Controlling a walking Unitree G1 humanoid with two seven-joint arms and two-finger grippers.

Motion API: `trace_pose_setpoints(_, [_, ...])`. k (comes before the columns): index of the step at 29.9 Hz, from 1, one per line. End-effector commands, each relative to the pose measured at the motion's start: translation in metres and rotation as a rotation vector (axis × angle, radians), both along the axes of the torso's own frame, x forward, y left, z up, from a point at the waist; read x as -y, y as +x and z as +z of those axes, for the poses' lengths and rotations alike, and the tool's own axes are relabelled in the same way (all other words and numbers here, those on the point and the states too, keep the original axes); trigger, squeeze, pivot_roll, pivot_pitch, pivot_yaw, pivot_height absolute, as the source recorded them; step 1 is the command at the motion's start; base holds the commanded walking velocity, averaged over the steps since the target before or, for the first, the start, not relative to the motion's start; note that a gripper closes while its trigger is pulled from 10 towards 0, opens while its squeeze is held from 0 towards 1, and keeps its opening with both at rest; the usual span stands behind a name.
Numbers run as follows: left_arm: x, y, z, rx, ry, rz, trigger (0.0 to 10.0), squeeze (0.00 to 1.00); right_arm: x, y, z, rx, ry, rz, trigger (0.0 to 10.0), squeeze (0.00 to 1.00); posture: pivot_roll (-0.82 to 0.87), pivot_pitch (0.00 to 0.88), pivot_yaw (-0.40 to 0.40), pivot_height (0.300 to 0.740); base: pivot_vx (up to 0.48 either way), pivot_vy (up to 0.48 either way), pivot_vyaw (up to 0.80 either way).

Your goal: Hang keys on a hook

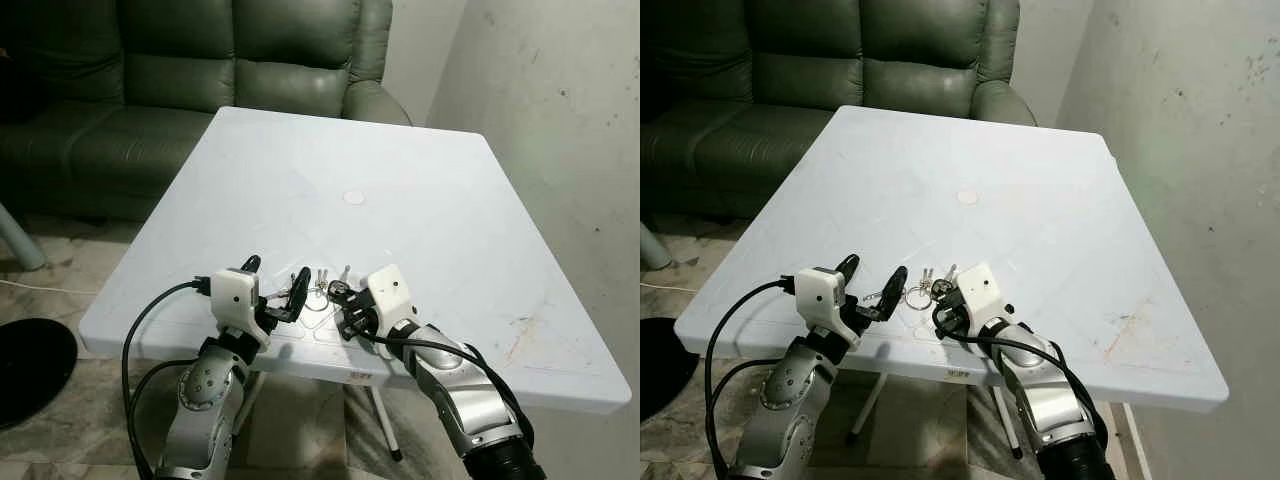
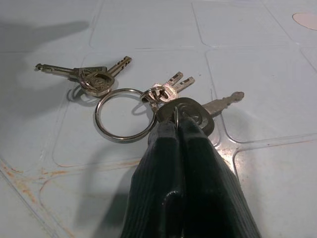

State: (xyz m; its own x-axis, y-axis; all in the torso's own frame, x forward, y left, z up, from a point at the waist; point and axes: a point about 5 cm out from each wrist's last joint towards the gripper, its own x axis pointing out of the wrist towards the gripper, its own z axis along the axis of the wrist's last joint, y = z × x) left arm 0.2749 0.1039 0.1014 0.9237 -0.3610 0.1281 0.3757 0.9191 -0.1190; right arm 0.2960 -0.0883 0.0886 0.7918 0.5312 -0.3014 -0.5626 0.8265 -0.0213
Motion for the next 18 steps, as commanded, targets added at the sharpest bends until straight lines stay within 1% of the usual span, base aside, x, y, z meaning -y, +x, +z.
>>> trace_pose_setpoints(1, [0.003,0.002,0.001,0.003,0.006,-0.005,10.0,0.0,-0.001,0.003,0.008,0.029,-0.008,-0.001,0.0,0.0,0.03,0.0,-0.092,0.74,0.0,0.0,0.0])
trace_pose_setpoints(4, [0.002,0.002,0.002,0.002,0.004,-0.003,10.0,0.0,-0.002,0.002,0.008,0.035,-0.011,-0.004,0.0,0.0,0.03,0.0,-0.091,0.74,0.0,0.0,0.0])
trace_pose_setpoints(7, [0.001,0.001,0.001,0.001,0.004,0.001,10.0,0.0,-0.003,0.004,0.011,0.04,0.014,-0.03,0.0,0.0,0.03,0.0,-0.09,0.74,0.0,0.0,0.0])
trace_pose_setpoints(8, [0.001,0.001,0.001,0.0,0.005,0.002,10.0,0.0,-0.002,0.007,0.013,0.038,0.046,-0.044,0.0,0.0,0.03,0.0,-0.09,0.74,0.0,0.0,0.0])
trace_pose_setpoints(10, [0.0,0.002,0.001,-0.001,0.002,0.005,10.0,0.0,-0.002,0.009,0.016,0.045,0.071,-0.049,0.0,0.0,0.03,0.0,-0.091,0.74,0.0,0.0,0.0])
trace_pose_setpoints(13, [-0.001,0.002,0.002,0.0,0.003,0.008,10.0,0.0,-0.001,0.011,0.025,0.095,0.12,-0.05,0.0,0.0,0.03,0.0,-0.089,0.74,0.0,0.0,0.0])
trace_pose_setpoints(14, [-0.001,0.003,0.002,0.001,0.004,0.01,10.0,0.0,-0.001,0.012,0.03,0.128,0.171,-0.045,6.8,0.0,0.03,0.0,-0.089,0.74,0.0,0.0,0.0])
trace_pose_setpoints(15, [-0.001,0.003,0.002,0.001,0.004,0.012,10.0,0.0,-0.001,0.013,0.036,0.159,0.222,-0.021,10.0,0.0,0.03,0.0,-0.089,0.74,0.0,0.0,0.0])
trace_pose_setpoints(18, [-0.002,0.004,0.002,0.002,0.008,0.02,10.0,0.0,0.002,0.017,0.043,0.17,0.292,-0.031,10.0,0.0,0.03,0.0,-0.089,0.74,0.0,0.0,0.0])
